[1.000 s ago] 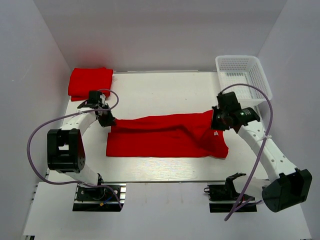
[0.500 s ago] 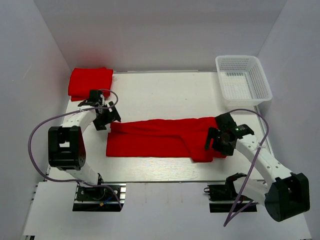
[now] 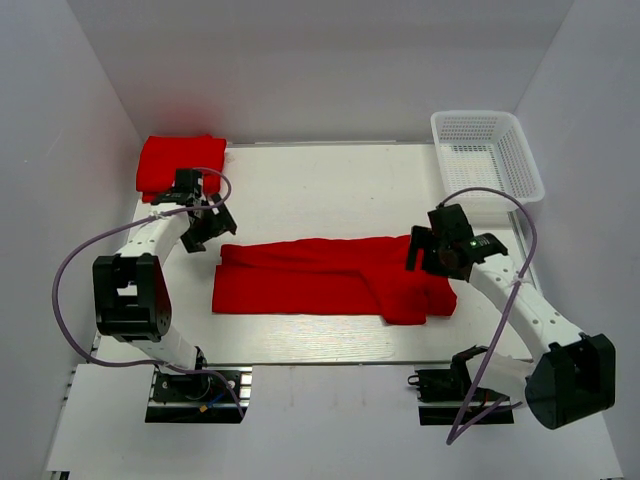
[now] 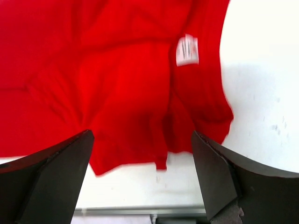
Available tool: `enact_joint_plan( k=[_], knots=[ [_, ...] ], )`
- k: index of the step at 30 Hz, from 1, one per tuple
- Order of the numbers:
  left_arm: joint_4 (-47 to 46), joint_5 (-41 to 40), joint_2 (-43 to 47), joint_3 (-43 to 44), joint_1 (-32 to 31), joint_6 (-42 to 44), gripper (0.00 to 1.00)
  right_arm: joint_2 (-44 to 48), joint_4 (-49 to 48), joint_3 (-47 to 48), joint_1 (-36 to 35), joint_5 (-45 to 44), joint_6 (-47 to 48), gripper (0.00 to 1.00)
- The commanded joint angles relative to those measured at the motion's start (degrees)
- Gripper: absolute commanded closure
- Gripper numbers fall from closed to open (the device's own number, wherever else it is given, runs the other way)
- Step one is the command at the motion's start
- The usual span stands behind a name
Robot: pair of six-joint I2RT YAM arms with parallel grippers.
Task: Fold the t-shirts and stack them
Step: Fold the other side of the tshirt into a rectangle
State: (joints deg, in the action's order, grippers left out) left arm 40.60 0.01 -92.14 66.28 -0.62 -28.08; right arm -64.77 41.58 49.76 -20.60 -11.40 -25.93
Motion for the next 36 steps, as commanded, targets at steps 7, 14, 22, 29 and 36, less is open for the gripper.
enact_joint_plan(
  k=[7, 14, 22, 29, 36],
  knots=[
    [-4.2, 4.6, -3.3, -0.9, -0.5, 0.8, 0.40, -9.1, -14.6, 2.7, 2.2, -0.8, 2.6, 0.10],
    [-3.6, 3.9, -5.3, -0.9, -0.5, 0.8, 0.63, -13.3, -19.1, 2.2, 5.8, 3.5, 1.5, 0.10],
    [-3.1, 4.4, -8.3, -0.9, -0.5, 1.4, 0.66, -16.7, -23.8, 1.7, 7.9, 5.8, 1.6, 0.10],
    [-7.2, 8.3, -8.3, -3.9, -0.5, 1.4, 1.00, -20.7, -24.3, 2.4, 9.6, 5.6, 1.8, 0.10],
    [-14.1, 9.5, 0.5, -7.7, -0.5, 0.8, 1.00, -20.5, -25.3, 1.8, 10.1, 6.7, 2.4, 0.10]
  ],
)
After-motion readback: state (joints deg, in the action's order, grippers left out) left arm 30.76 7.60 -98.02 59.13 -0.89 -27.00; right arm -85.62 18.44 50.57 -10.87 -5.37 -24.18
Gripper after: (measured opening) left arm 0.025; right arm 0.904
